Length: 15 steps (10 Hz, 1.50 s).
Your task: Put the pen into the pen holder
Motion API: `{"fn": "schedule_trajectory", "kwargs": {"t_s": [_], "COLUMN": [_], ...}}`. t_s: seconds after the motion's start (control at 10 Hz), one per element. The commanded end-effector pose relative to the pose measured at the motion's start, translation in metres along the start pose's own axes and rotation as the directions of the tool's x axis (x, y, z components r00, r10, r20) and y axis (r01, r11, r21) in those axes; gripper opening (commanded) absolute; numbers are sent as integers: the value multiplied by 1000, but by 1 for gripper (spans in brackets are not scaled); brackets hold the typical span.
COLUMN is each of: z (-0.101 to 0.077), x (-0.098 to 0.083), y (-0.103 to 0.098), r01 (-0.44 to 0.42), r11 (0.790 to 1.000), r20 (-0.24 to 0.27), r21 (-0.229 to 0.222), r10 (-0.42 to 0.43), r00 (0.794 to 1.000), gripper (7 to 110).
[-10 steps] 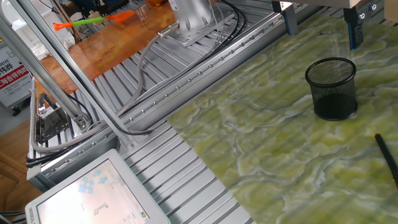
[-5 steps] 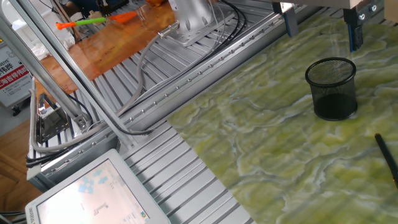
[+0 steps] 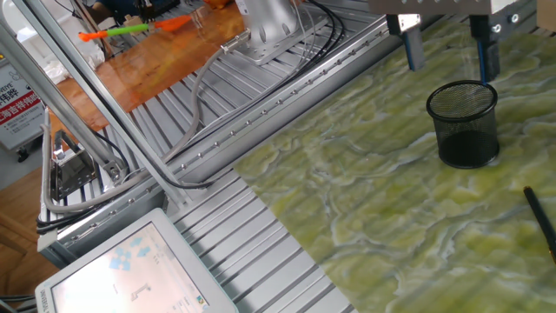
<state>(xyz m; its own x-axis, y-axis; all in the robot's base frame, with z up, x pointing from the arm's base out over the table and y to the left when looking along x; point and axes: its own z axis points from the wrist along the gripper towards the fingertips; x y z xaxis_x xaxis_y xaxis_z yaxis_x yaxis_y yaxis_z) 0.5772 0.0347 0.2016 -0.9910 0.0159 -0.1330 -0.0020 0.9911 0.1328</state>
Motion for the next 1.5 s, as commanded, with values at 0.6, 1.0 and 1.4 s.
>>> {"fn": "schedule_trajectory", "kwargs": {"t_s": [0.6,1.0,1.4], "z": [12,22,39], "x": [12,57,97], "y": [14,22,50], "r01": [63,397,495], "r11": [998,916,863], "r20": [-23,-164,-197], "r21": [16,58,101], "r10": [-63,-384,-470], "r00": [998,909,860], "gripper": [7,7,7]}}
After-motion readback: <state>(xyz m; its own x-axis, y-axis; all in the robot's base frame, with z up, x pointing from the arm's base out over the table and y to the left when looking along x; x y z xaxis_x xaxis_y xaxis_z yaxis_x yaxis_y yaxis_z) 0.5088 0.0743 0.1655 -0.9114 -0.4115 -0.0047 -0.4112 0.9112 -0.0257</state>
